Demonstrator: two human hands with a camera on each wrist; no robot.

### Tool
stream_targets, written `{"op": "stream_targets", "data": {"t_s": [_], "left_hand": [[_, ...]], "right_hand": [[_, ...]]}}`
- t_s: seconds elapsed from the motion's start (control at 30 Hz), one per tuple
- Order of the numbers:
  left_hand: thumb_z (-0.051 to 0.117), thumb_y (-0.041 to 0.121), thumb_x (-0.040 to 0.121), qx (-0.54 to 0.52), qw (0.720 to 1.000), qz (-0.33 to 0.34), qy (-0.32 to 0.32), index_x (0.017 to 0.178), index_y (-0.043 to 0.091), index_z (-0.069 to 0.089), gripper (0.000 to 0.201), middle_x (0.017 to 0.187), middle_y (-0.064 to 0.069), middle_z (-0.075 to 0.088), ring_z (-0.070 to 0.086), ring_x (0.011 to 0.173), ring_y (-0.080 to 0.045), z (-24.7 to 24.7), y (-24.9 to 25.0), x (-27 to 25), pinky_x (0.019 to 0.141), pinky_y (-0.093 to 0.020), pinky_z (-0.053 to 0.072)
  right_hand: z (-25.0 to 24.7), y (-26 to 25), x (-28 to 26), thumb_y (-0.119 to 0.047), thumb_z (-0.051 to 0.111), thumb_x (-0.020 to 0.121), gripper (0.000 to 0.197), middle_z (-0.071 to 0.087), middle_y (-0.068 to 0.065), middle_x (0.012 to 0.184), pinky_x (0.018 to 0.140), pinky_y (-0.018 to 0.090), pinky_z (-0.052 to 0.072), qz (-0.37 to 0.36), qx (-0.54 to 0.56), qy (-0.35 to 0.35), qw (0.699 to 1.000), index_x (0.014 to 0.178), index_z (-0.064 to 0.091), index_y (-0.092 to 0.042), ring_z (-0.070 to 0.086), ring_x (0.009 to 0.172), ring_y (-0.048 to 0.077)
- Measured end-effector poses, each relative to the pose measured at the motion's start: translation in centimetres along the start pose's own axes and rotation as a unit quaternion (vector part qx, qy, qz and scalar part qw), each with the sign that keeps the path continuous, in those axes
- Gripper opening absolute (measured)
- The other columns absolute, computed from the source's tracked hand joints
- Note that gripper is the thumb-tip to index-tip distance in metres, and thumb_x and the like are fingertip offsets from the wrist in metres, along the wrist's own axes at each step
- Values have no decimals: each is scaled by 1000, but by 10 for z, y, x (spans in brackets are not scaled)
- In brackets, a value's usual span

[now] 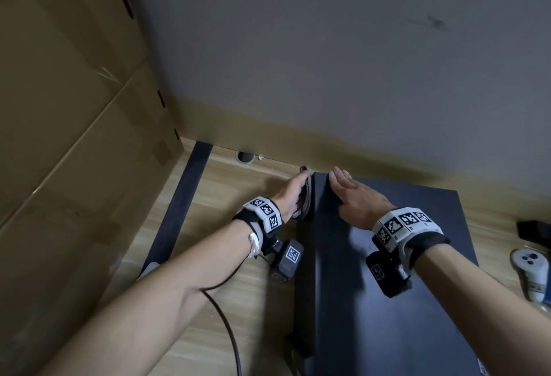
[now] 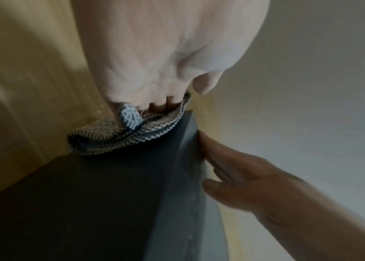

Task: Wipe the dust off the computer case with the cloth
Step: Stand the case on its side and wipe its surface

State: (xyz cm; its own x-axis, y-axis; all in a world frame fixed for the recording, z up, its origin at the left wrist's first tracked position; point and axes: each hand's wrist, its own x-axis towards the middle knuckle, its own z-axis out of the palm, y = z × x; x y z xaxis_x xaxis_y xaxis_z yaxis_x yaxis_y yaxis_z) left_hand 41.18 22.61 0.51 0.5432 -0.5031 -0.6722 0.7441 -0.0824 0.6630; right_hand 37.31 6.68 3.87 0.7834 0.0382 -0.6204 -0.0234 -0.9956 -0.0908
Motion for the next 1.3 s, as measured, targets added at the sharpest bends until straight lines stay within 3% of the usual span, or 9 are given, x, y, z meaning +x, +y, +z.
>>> {"op": "stream_targets", "data": {"t_s": [0.47,0.57,0.73,0.83,0.9,0.97,1.07,1.13,1.3], "left_hand": [[30,67,94,20,996,-74,37,151,22,29,73,155,-3,33,31,141,-22,-8,-67,21,114,-39,25],[41,77,80,-28,995,-95,23,148,22,38,87,148,-3,45,44,133,-21,-12,-105,13,114,-44,31],[35,54,99,-56,992,-109,10,148,14,35,63,147,2,41,43,133,-17,-7,-121,-23,108,-30,33],[49,29,91,-19,994,-102,13,124,16,54,35,117,-5,55,54,90,-11,-1,-127,-50,72,-21,38],[55,18,72,8,996,-93,9,102,19,53,30,101,-8,48,42,75,-12,2,-134,-63,65,-24,31],[50,5,76,34,996,-80,13,94,17,53,22,101,-9,49,45,82,-15,3,-140,-75,71,-25,33],[46,-13,84,104,993,-62,11,142,5,40,61,147,-7,39,38,134,-24,4,-154,-91,104,-28,36],[46,-17,83,149,988,-32,-4,145,3,36,67,145,-7,43,43,132,-23,5,-162,-101,101,-28,43],[39,-26,77,200,978,34,-50,83,-2,56,29,86,-12,61,57,82,-15,4,-185,-124,57,-14,45]], "right_hand": [[3,-2,-1,-14,41,92,80,-14,3,165,122,31,4,-2,1,9,1000,158,-6,-15,-8,152,15],[3,-3,-2,-14,40,92,80,-13,3,165,122,30,3,3,-7,6,1000,158,-5,-14,-8,152,15],[8,-7,-4,-16,43,91,83,-16,5,165,124,34,7,11,-23,11,1000,157,-7,-13,-9,152,18],[13,-15,-13,-18,44,90,85,-18,10,164,124,36,7,14,-14,32,999,157,-7,-10,-9,152,21],[21,-22,-26,-20,44,90,83,-17,13,163,124,37,8,-2,-31,46,998,157,-5,-8,-7,153,23],[35,-32,-46,-21,43,91,81,-15,14,164,124,37,8,-29,-53,63,996,157,-2,-7,-5,153,24],[63,-46,-85,-26,41,96,76,-11,14,164,124,34,8,-61,-48,61,995,157,1,-7,-2,153,23],[82,-53,-112,-30,41,97,75,-8,14,165,123,33,6,-79,-41,66,994,157,2,-7,-1,153,23],[121,-58,-152,-29,40,98,72,-6,13,165,123,32,4,-76,-53,71,993,158,5,-9,-1,153,22]]}}
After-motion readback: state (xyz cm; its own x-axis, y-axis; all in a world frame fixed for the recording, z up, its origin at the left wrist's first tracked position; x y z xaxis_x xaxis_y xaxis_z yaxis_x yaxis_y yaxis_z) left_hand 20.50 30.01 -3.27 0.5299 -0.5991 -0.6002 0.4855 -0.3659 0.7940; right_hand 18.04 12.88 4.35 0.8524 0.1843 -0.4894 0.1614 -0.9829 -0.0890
